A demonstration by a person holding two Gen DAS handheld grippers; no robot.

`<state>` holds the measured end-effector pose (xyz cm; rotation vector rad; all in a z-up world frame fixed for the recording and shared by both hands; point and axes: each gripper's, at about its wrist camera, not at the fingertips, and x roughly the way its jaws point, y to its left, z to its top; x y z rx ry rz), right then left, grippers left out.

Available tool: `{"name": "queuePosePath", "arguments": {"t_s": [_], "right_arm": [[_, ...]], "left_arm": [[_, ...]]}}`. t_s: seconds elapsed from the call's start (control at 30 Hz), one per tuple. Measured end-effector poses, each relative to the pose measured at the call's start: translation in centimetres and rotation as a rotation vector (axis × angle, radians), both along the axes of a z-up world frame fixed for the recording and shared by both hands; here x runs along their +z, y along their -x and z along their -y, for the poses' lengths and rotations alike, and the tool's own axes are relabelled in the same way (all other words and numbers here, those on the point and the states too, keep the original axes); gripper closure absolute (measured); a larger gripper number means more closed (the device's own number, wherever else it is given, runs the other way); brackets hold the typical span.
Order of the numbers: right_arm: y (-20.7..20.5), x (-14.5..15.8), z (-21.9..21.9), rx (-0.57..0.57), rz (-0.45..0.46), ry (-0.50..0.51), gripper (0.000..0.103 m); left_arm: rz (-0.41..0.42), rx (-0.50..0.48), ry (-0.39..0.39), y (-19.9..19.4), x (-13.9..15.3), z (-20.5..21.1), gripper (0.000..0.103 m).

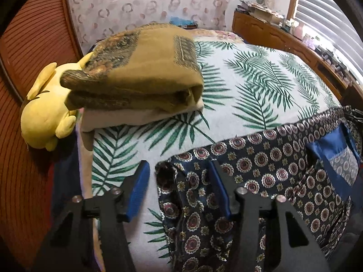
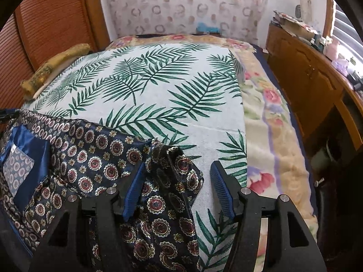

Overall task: Fold small clothes
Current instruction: 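Grasp the edge of the navy medallion-print garment with both tools, then lift the navy garment high off the bed with both tools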

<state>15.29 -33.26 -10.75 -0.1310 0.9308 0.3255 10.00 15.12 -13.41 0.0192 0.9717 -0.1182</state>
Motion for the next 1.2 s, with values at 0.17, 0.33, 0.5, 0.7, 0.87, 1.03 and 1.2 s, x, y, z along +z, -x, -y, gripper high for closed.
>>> {"name": "queuePosePath", "arguments": {"t_s": [0.17,0.33,0.5,0.7,0.87,1.03,1.2], "right_arm": [[0.6,0.1,-1.0,0.082,0.009,0.004,0.079],[1.9,0.3,-2.2,0.141,0.028,0.006,0.095],[3.7,1.9,-2.6,0.134,0.1,0.003,0.097],[6.2,7.5,-1.8,0.087,0.231,-0.061,0.098],[8.8,14.6,-1.9,0.093,0.373,-0.083,0.098],[10.3,22.4,-1.6,0.119,0.492,-0.097,0.098],[11.6,29.4,-1.6,0.134,0.616,-0.075,0.098]], "left_arm": [[0.004,-0.015,0.02,0.4,-0.2,0.3,0.065],[0.012,-0.04,0.013,1.1,0.2,0.7,0.086],[0.094,-0.044,0.019,3.2,2.7,1.1,0.102],[0.309,-0.051,0.106,7.4,10.8,1.3,0.102],[0.463,-0.116,0.107,9.8,18.6,2.1,0.102],[0.609,-0.131,0.084,11.2,25.8,1.9,0.102],[0.73,-0.132,0.071,12.8,31.4,1.1,0.102]]}}
